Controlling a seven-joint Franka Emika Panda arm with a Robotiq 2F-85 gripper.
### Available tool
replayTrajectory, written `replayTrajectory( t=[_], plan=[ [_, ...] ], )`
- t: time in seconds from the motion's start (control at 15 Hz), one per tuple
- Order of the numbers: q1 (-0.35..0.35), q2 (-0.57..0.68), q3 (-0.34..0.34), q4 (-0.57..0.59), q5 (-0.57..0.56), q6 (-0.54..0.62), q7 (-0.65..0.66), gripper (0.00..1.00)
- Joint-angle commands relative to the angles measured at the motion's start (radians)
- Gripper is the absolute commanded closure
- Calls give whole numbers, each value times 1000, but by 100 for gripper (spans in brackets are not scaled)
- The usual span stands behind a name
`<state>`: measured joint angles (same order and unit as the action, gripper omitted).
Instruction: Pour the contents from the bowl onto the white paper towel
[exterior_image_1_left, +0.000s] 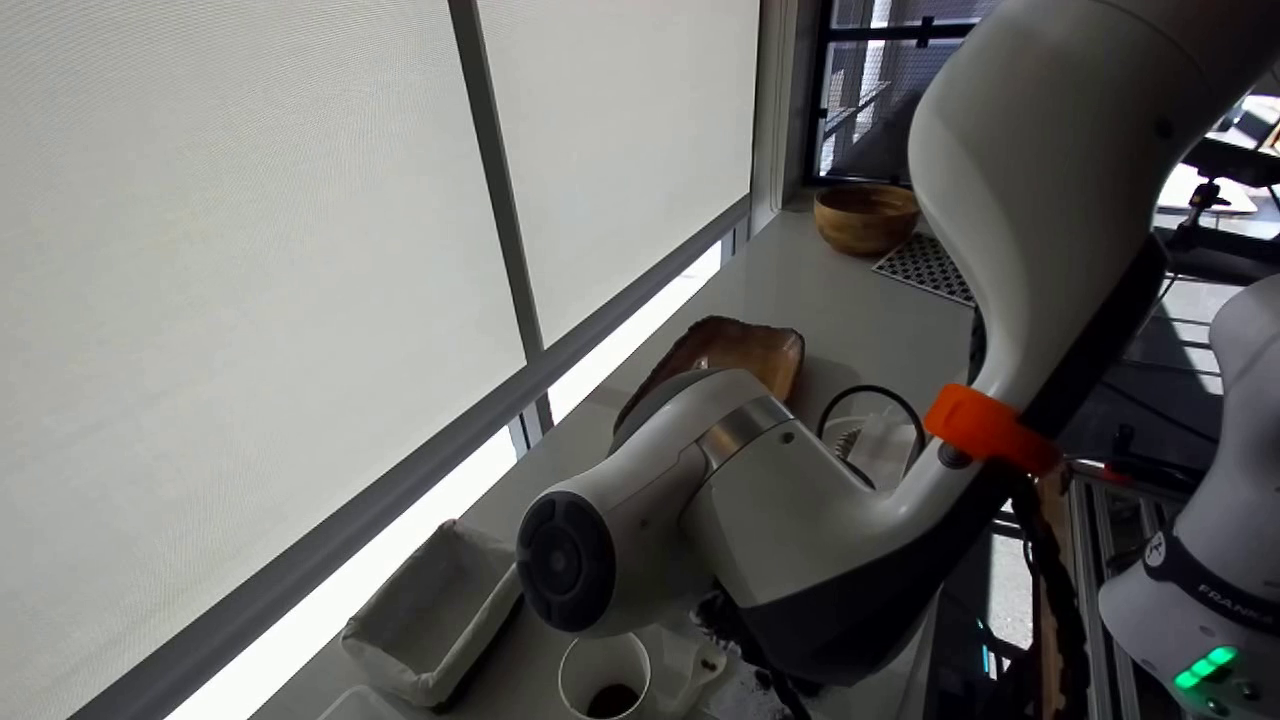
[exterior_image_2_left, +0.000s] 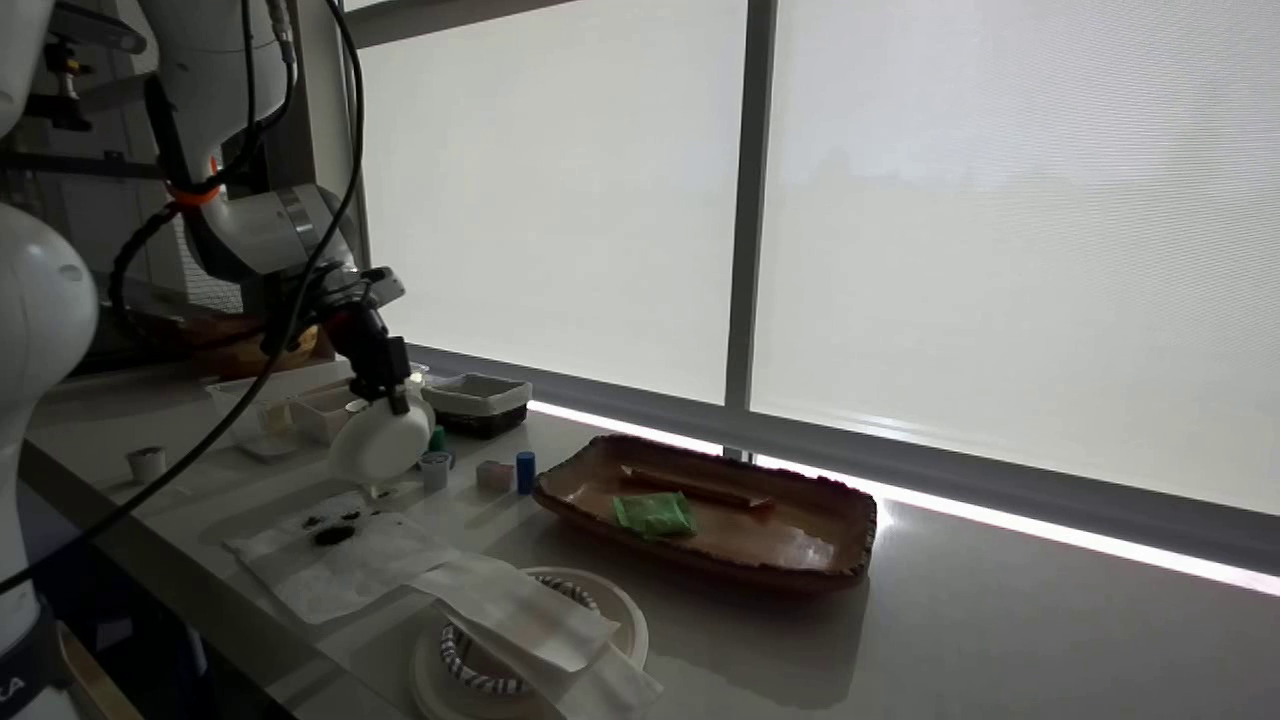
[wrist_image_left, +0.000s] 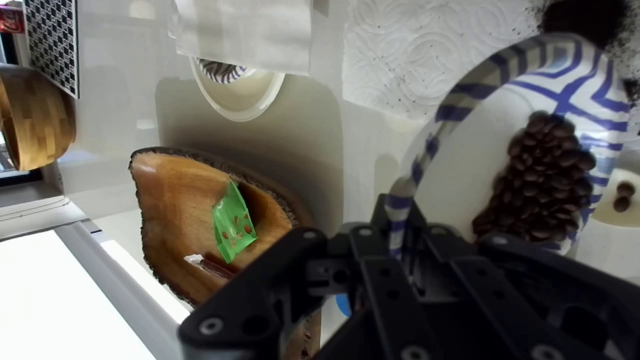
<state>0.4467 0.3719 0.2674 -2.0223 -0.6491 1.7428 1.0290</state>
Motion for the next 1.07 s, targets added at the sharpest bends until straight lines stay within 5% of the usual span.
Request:
replayTrajectory(
  t=[0.0,1.0],
  plan=[
    [11,14,-9,16,18,-7,37,99],
    [13,35,-15,46,12,-25,30,99]
  ],
)
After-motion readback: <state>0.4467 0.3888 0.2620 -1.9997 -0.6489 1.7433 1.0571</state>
